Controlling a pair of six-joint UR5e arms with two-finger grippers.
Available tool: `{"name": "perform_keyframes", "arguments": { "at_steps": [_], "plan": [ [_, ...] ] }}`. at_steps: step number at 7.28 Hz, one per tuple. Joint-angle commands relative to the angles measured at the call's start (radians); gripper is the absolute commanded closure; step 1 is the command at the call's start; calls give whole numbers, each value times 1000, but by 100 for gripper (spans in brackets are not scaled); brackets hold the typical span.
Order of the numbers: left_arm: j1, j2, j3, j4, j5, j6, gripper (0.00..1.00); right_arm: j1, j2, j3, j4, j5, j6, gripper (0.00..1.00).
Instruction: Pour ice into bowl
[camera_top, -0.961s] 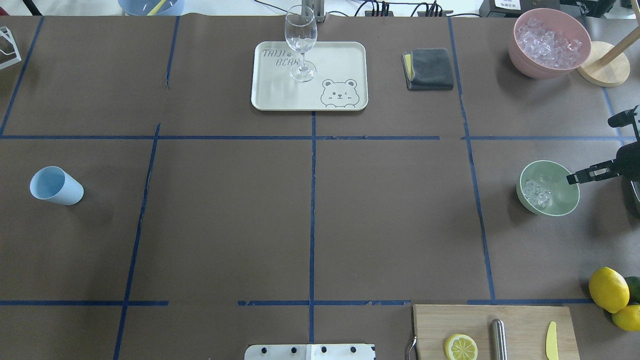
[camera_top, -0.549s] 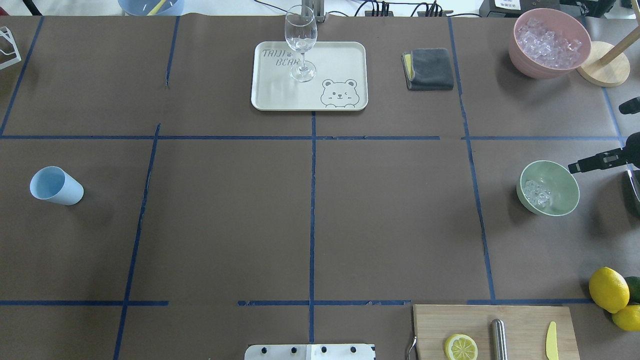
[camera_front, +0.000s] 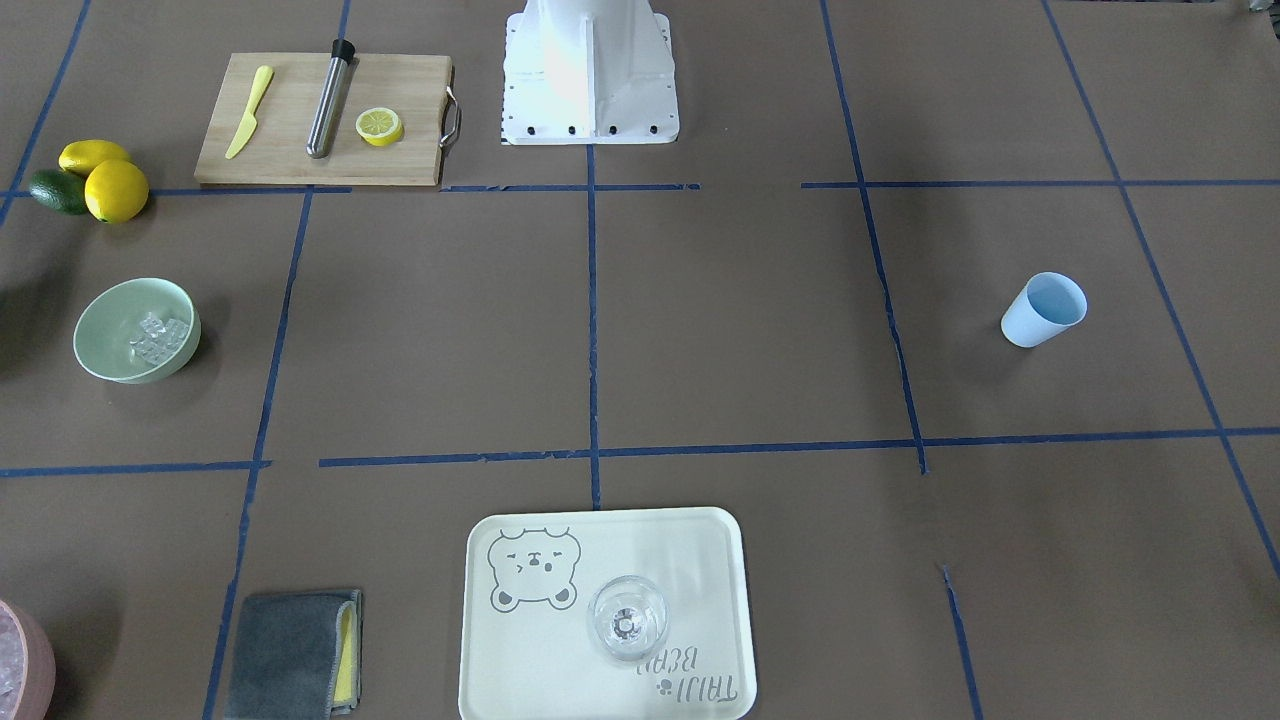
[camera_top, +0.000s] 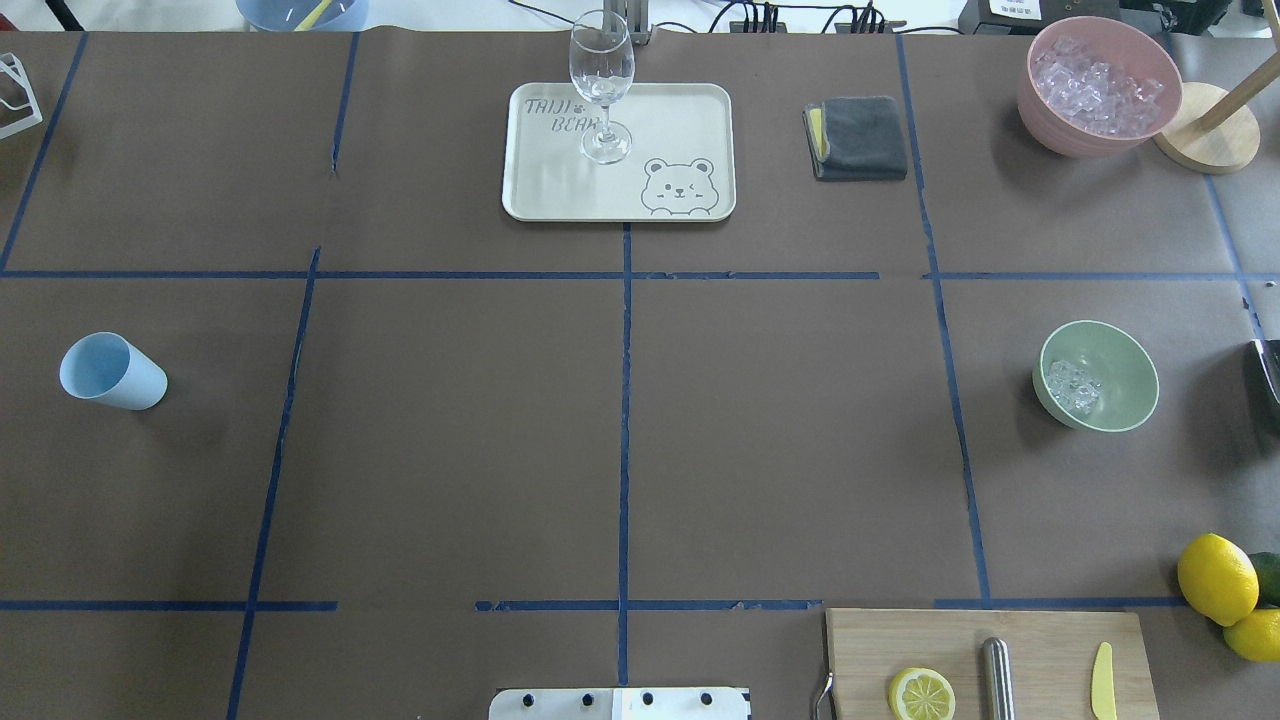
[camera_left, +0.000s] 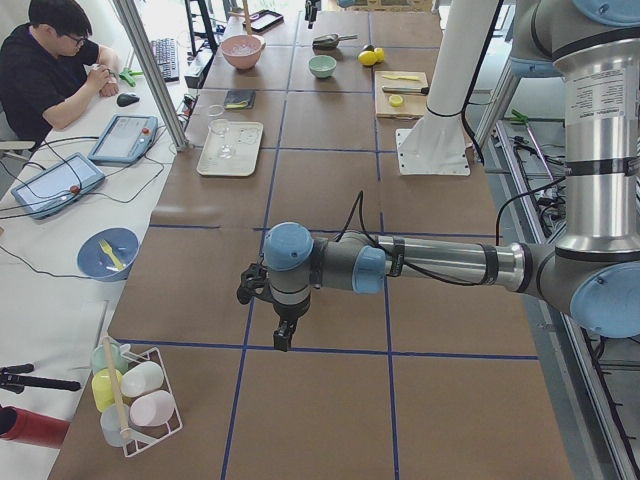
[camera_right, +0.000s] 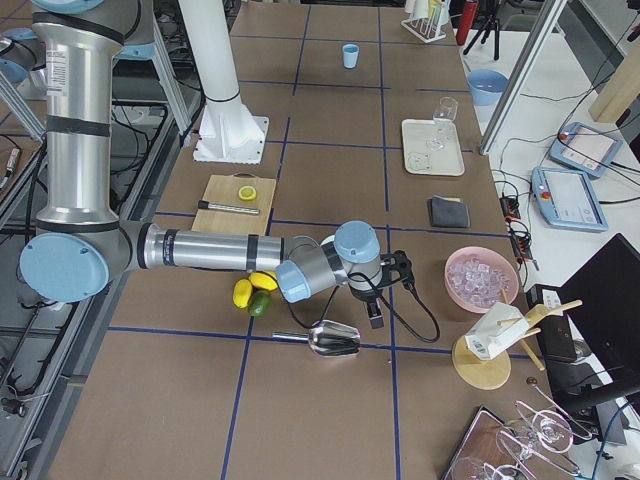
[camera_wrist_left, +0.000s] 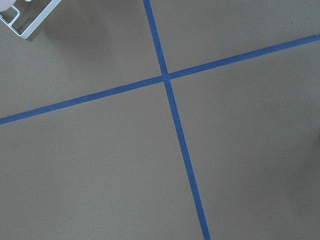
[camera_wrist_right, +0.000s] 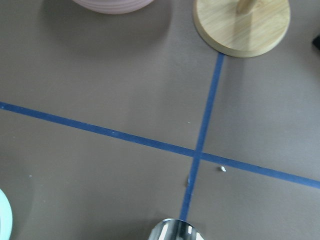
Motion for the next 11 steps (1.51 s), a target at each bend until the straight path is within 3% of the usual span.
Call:
{"name": "perform_keyframes", "arguments": {
  "at_steps": [1, 3, 5, 6, 11],
  "plan": [
    [-2, 1, 7, 4, 0, 0, 0, 93, -1, 35, -232, 0, -82, 0],
    [-3, 15, 5, -2, -2, 2, 0, 94, -24, 43, -294, -67, -79, 0],
    [-3, 15, 1, -2, -35, 3, 0, 92, -21, 49, -299, -32, -67, 0],
    [-3, 15, -1, -3, -53, 3, 0, 92, -34, 46, -282, 55, -75, 0],
    [-2, 12, 4, -3, -55, 3, 0, 91, -54, 51, -231, 65, -81, 0]
  ]
}}
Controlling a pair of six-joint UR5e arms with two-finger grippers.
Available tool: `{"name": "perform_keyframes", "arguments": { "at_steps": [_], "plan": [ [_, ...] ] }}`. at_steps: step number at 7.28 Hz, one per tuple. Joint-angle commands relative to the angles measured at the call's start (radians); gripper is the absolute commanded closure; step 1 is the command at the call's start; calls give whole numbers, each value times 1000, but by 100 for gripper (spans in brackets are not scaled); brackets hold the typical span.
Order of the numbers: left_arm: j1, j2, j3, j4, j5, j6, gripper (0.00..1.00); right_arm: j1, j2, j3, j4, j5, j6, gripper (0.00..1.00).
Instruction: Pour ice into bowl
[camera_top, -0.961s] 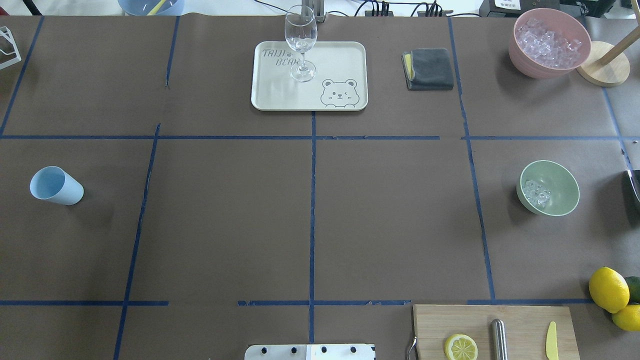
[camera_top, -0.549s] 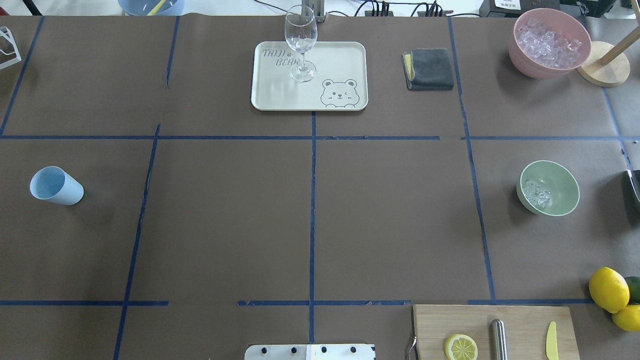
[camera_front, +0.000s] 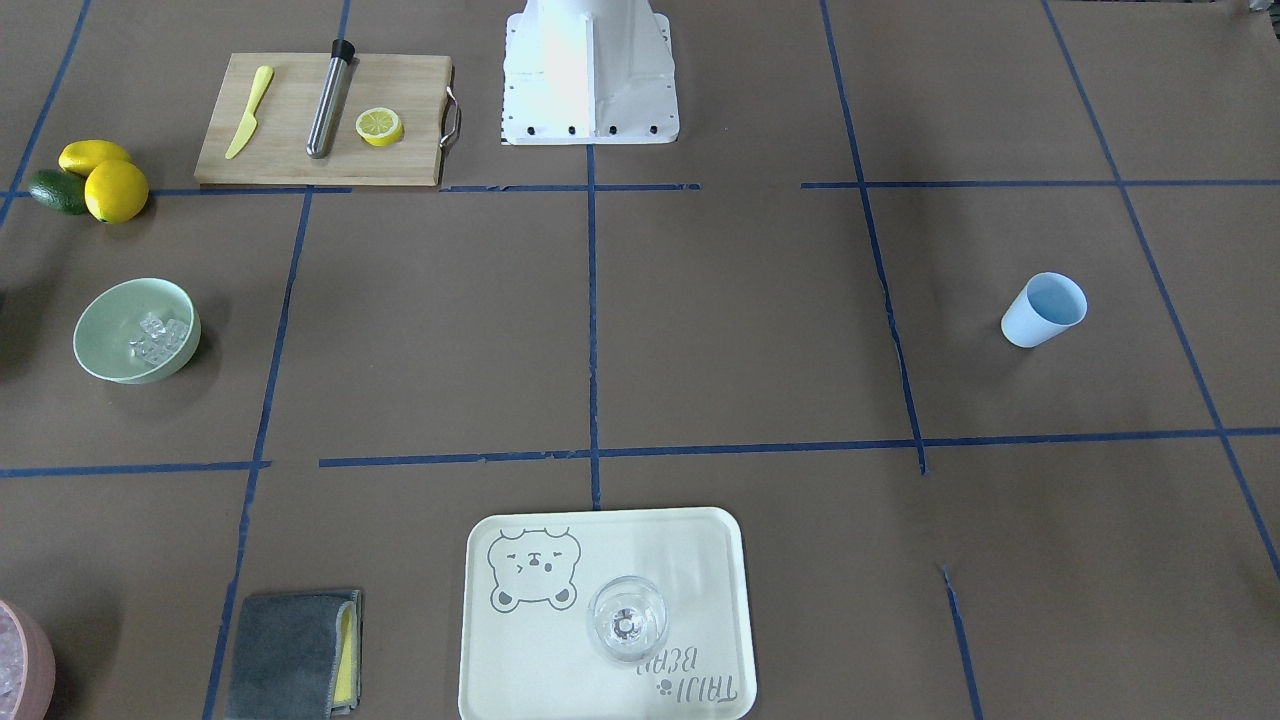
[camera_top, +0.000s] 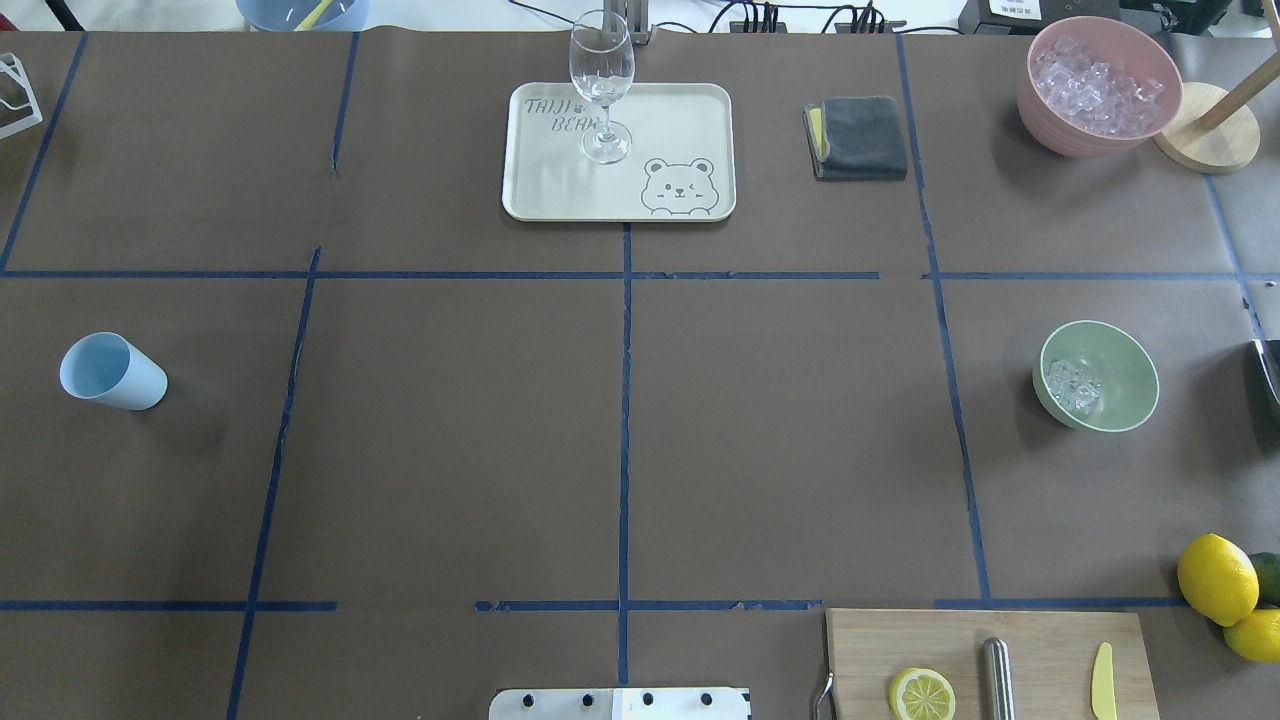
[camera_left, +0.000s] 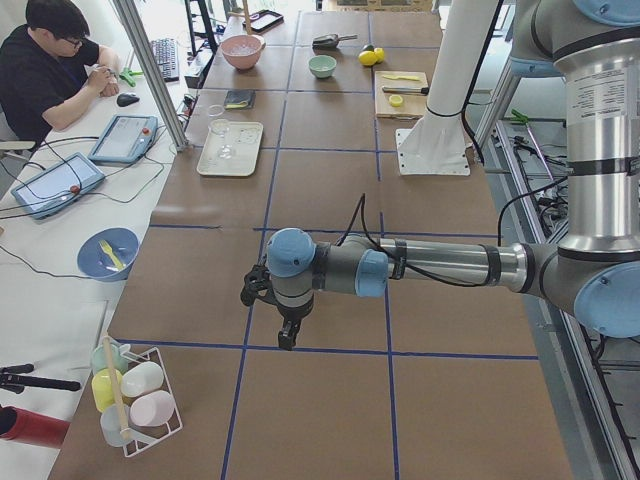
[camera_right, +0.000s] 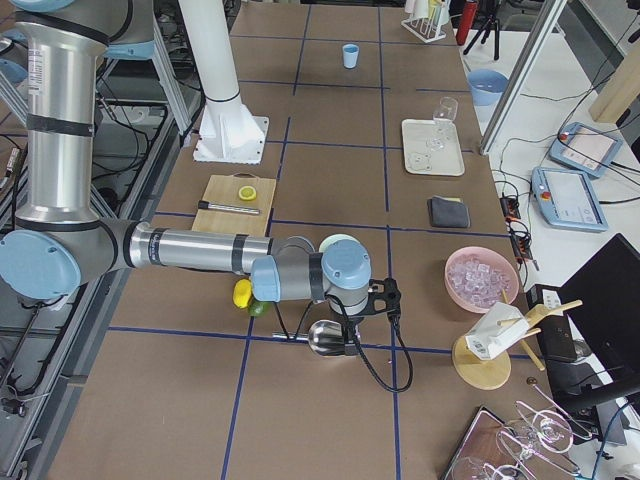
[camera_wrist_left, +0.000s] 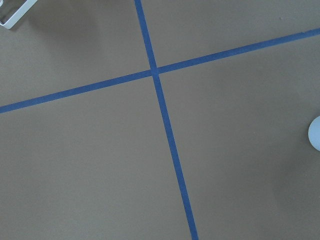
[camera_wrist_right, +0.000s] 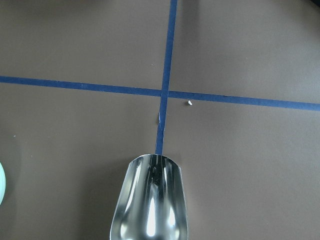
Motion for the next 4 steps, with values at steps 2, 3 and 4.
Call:
{"name": "perform_keyframes", "arguments": {
  "at_steps": [2, 3, 4],
  "plan": [
    [0, 0, 2, 0, 0, 0, 0, -2, -1, -4, 1, 1, 0, 0],
    [0, 0, 4, 0, 0, 0, 0, -5, -1, -4, 0, 0, 0, 0],
    [0, 1, 4, 1, 0, 0, 0, -8, -1, -5, 0, 0, 0, 0]
  ]
}}
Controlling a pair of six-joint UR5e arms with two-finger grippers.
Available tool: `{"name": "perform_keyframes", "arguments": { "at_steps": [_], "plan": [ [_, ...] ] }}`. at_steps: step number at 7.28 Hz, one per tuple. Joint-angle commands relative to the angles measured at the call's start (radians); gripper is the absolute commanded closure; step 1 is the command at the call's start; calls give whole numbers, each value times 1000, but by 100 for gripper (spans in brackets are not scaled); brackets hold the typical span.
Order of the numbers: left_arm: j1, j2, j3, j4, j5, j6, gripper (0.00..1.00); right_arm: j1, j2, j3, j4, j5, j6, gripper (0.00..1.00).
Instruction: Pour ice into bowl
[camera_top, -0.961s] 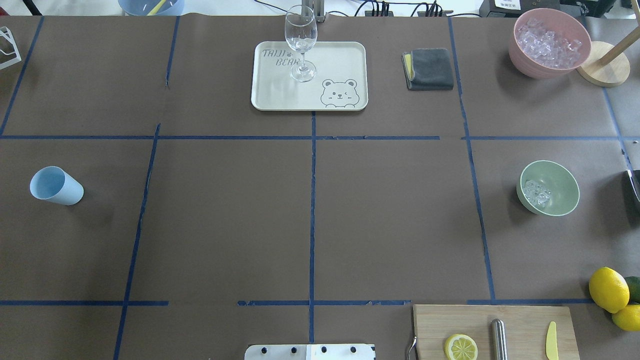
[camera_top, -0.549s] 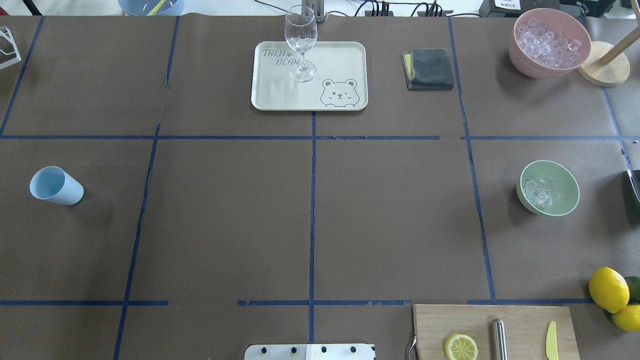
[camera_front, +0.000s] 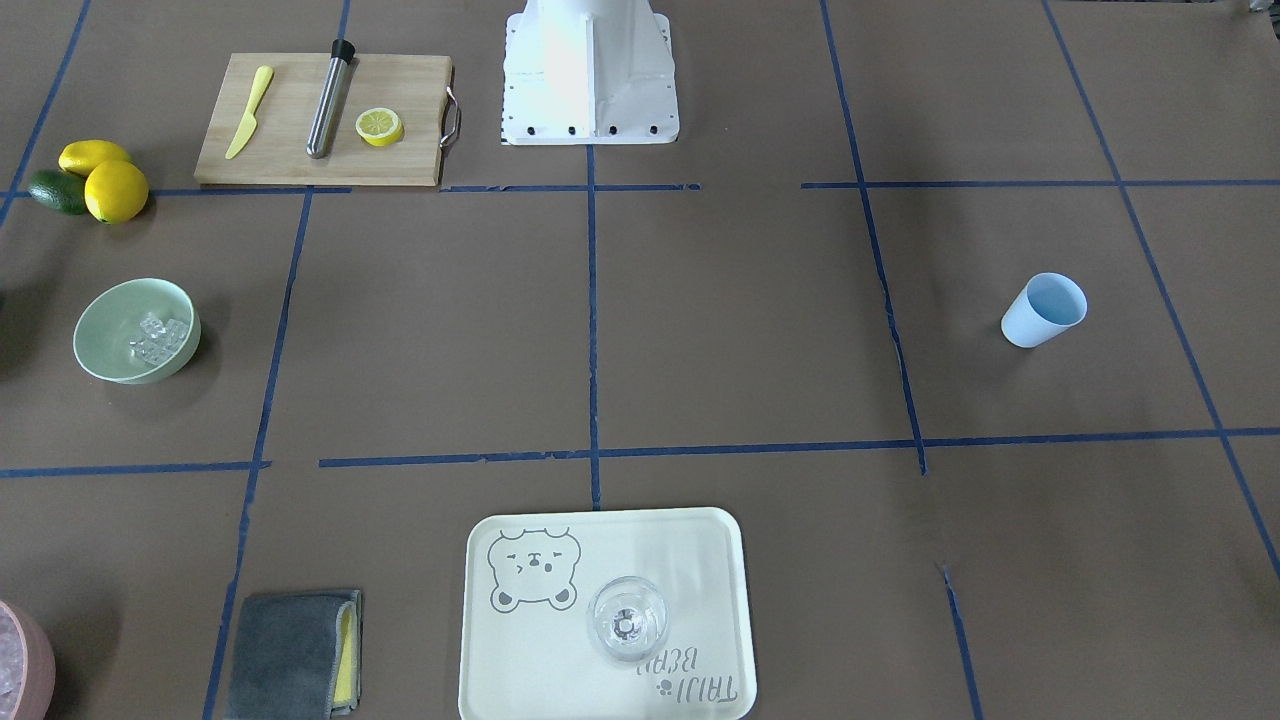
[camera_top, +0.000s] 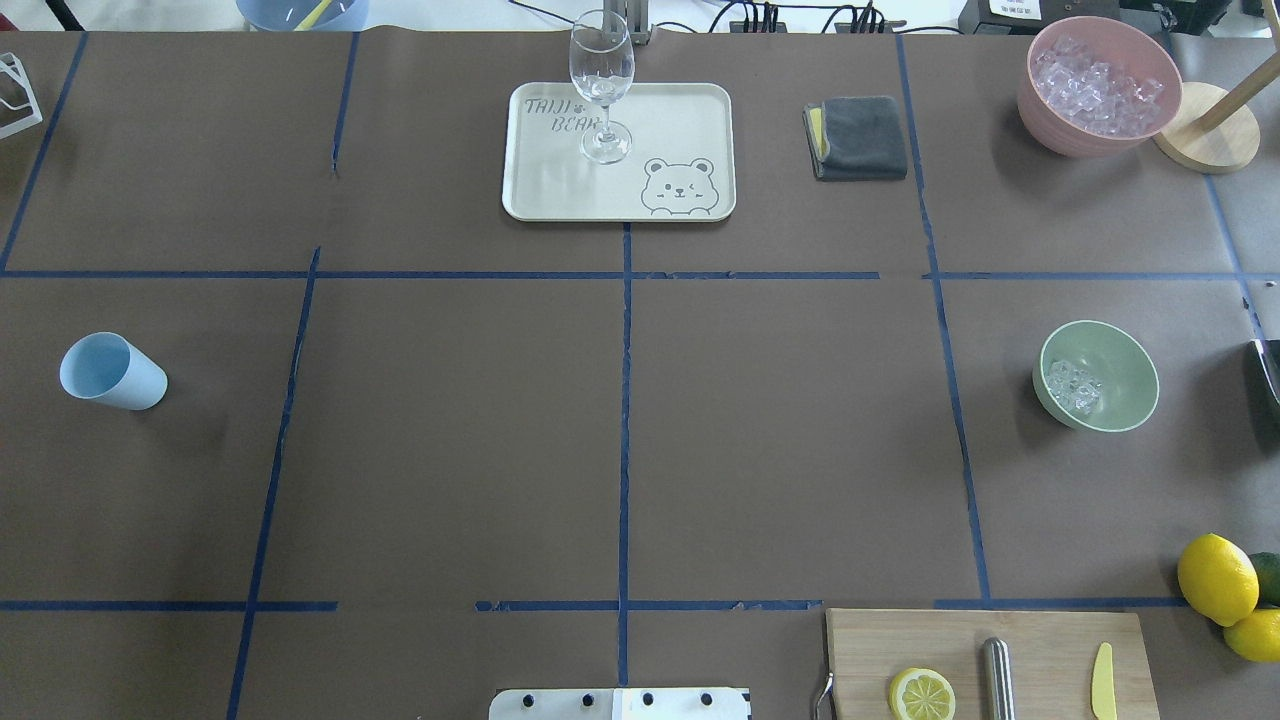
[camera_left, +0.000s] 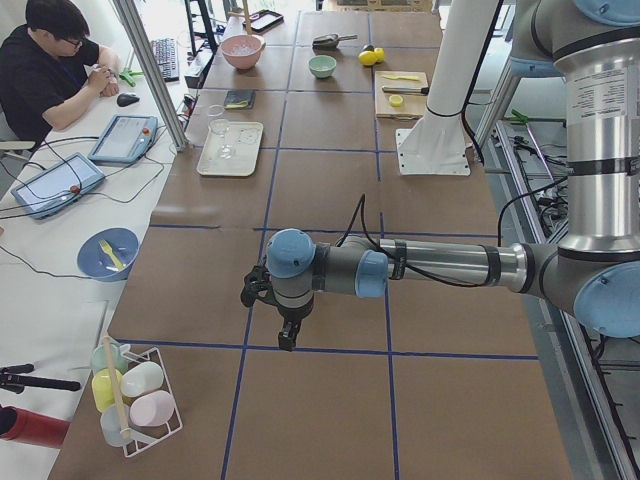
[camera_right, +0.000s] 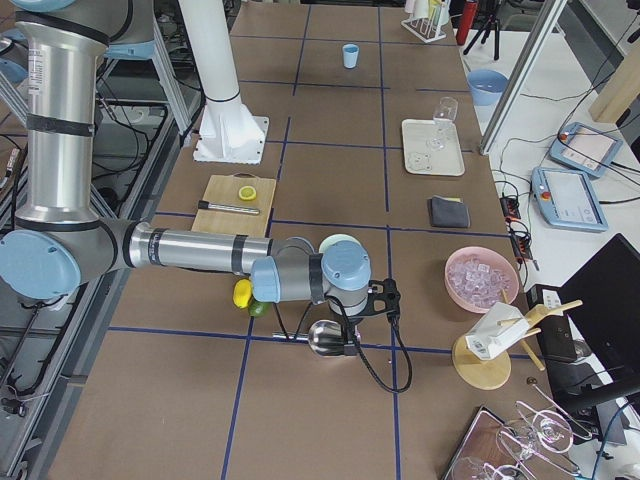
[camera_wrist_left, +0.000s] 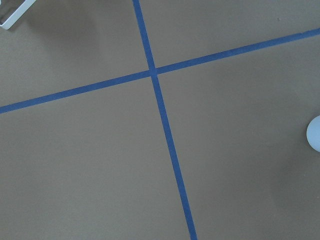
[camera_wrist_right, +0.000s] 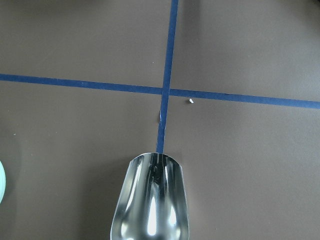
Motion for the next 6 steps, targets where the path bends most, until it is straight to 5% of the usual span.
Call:
{"name": "perform_keyframes", "arguments": {
  "at_steps": [1, 6],
  "plan": [
    [0, 1, 1, 1, 0, 0, 0, -7, 0, -3, -1, -2, -2, 0],
    [0, 1, 1, 3, 0, 0, 0, -31, 0, -3, -1, -4, 0, 0]
  ]
}}
